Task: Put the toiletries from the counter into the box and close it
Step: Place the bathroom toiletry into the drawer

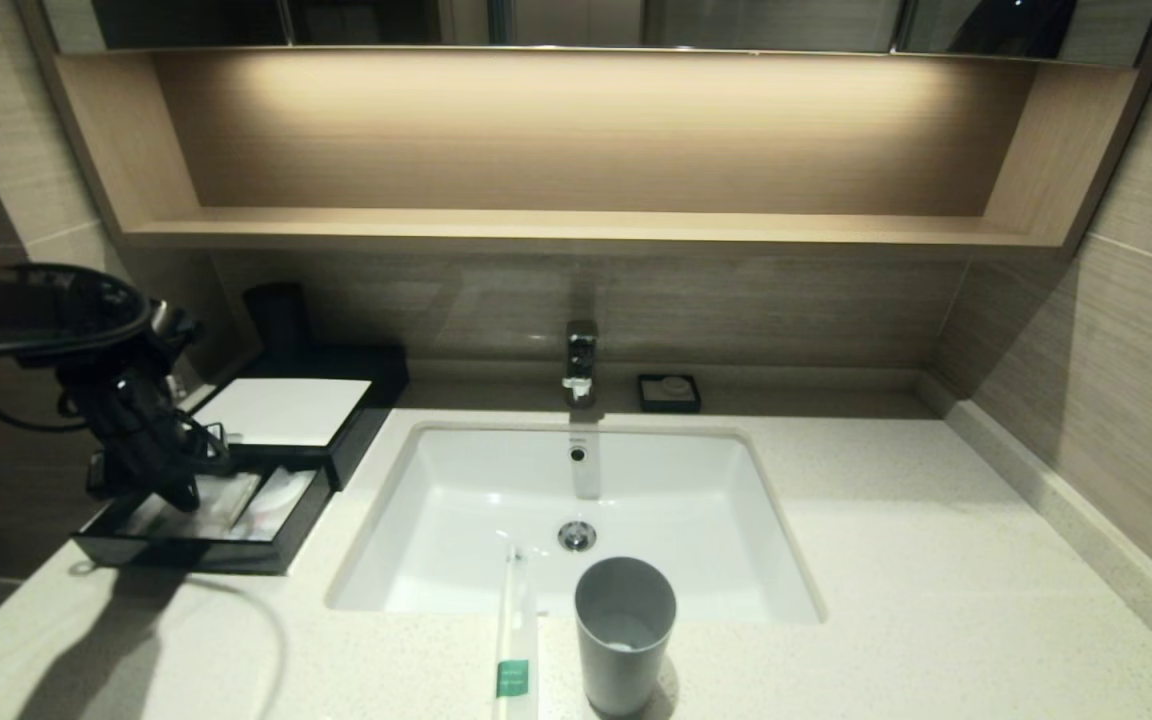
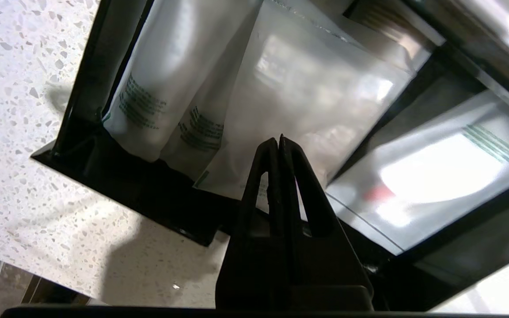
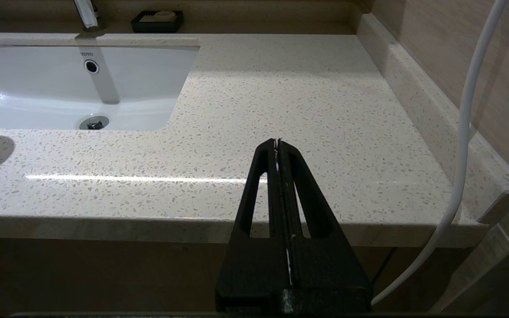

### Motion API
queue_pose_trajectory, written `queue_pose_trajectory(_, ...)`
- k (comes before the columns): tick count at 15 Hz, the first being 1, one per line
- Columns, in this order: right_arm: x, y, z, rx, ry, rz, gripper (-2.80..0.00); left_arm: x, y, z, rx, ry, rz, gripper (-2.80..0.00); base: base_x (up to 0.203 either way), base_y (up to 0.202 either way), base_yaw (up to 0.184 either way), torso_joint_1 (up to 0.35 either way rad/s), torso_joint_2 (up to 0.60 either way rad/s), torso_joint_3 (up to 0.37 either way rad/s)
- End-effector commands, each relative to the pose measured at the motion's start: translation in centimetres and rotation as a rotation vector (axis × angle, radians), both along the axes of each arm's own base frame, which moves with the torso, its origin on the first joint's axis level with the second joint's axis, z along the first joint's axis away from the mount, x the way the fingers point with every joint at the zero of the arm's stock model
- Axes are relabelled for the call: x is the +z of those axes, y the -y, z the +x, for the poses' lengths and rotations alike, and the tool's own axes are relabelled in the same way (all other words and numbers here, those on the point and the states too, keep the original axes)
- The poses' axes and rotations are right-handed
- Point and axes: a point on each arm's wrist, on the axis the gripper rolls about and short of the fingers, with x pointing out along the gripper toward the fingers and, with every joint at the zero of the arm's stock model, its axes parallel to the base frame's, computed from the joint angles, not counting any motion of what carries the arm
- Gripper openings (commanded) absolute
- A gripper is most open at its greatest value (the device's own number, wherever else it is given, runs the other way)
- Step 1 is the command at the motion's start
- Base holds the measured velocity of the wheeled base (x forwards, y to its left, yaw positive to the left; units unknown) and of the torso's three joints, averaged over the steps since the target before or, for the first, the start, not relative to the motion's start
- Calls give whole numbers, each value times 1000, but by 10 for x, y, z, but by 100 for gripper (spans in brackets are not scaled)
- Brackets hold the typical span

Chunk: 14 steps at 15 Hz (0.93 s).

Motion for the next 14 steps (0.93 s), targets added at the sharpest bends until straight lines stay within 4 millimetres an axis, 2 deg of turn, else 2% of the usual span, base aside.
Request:
queue_pose_trajectory(1,-1,0,0,0,0,0,-280,19,4,-8,-3,38,8,-280,0,0,0,0,0,0)
queue_pose_trajectory(5,-1,0,0,0,0,0,-280,48,14,-21,-12,105,18,-280,0,0,0,0,0,0)
queue_pose_trajectory(8,-1,0,0,0,0,0,-280,71,30,-40,-45,141,15,-280,0,0,0,0,0,0)
queue_pose_trajectory(11,-1,0,0,0,0,0,-280,92,61,-67,-117,175,-22,-280,0,0,0,0,0,0)
queue_pose_trajectory(14,-1,0,0,0,0,0,-280,99,103,-95,-197,174,-61,-280,0,0,0,0,0,0)
